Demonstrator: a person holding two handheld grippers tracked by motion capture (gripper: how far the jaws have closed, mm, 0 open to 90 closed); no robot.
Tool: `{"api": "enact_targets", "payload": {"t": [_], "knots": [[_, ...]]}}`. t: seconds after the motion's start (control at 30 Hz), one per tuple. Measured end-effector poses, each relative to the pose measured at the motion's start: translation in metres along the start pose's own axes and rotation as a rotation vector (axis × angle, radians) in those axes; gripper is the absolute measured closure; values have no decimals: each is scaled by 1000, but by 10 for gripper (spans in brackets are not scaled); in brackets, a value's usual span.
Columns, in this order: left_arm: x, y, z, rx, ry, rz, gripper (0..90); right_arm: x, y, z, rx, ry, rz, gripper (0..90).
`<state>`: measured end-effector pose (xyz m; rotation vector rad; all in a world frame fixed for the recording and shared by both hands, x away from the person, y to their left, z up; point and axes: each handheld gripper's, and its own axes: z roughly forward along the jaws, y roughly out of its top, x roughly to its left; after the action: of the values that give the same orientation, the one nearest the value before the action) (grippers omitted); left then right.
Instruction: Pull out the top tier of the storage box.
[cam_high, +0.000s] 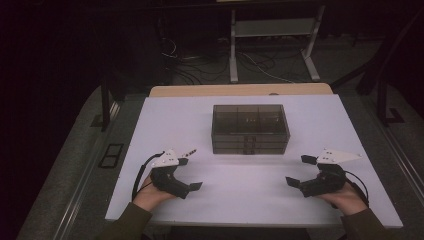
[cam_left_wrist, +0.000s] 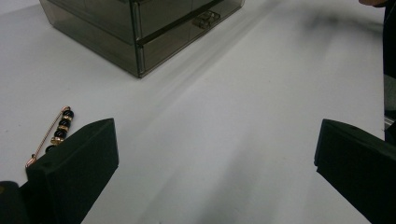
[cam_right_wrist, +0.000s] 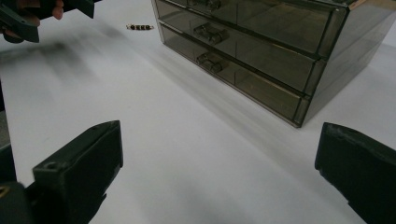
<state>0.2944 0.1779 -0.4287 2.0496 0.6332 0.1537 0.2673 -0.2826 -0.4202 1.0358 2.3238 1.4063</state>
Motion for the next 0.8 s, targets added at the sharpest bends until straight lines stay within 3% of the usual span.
{"api": "enact_targets", "payload": {"t": [0.8], "knots": [[0,0,0,-5,-5,-1,0,7,7,12,0,39,-24,5]]}}
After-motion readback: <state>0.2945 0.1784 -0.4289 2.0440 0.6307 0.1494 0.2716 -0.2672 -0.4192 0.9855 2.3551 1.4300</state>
